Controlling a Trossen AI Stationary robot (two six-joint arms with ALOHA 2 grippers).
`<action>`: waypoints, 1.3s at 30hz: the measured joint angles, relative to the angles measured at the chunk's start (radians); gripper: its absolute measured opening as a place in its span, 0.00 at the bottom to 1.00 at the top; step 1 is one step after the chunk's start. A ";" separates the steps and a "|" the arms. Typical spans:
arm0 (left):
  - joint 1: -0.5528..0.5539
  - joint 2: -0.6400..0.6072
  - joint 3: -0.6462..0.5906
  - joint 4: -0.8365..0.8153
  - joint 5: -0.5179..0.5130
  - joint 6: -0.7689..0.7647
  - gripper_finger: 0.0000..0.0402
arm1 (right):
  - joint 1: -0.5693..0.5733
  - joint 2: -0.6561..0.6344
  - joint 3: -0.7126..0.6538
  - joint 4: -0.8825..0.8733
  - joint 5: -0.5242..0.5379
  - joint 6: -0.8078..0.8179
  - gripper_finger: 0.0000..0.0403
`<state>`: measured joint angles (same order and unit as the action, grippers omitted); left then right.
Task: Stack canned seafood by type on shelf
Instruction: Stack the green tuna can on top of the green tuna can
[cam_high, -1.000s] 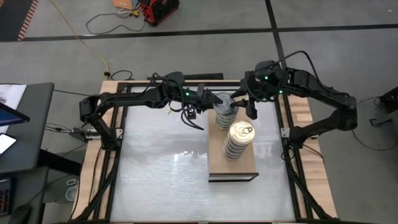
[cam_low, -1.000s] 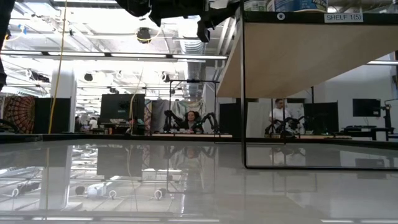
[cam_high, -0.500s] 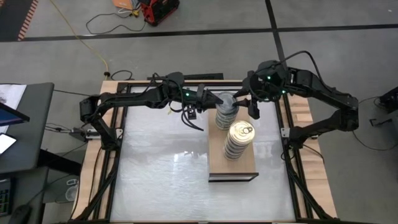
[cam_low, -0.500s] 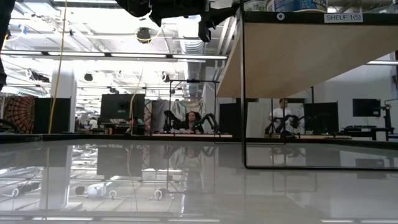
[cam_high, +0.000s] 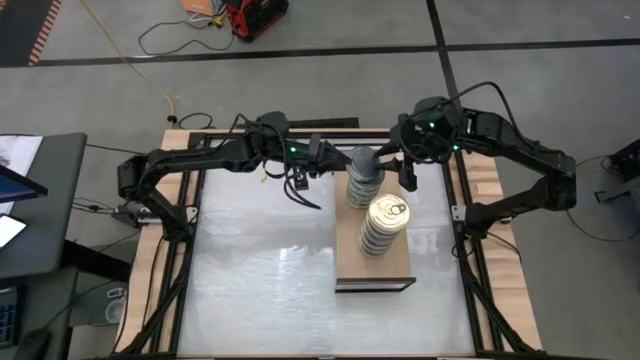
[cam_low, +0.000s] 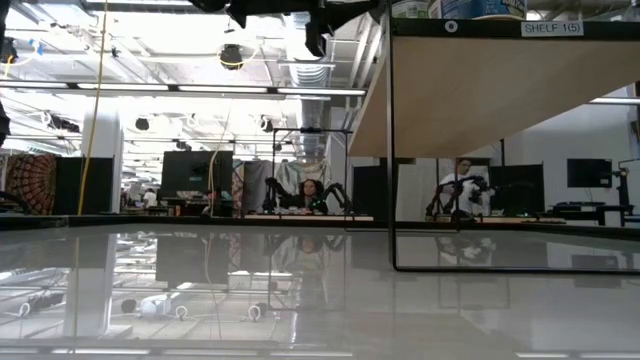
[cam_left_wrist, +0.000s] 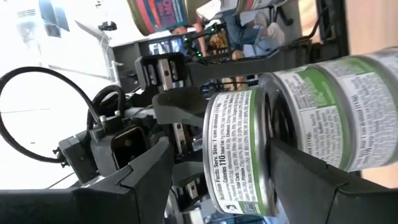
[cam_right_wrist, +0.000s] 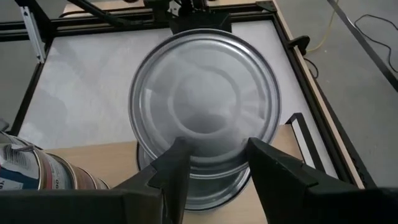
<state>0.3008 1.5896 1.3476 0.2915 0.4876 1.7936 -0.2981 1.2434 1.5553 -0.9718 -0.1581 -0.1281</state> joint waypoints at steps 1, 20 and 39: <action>0.000 -0.006 0.000 -0.015 0.001 0.001 0.61 | 0.000 0.000 0.000 0.000 0.000 0.000 0.48; 0.015 -0.035 0.001 -0.083 0.009 -0.111 0.61 | -0.001 0.000 0.045 -0.025 -0.001 -0.015 0.48; 0.016 -0.047 0.001 -0.034 0.014 -0.274 0.61 | -0.001 0.000 0.053 -0.099 -0.002 0.004 0.48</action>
<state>0.3164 1.5428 1.3487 0.2572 0.5011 1.5198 -0.2989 1.2434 1.6085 -1.0710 -0.1596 -0.1239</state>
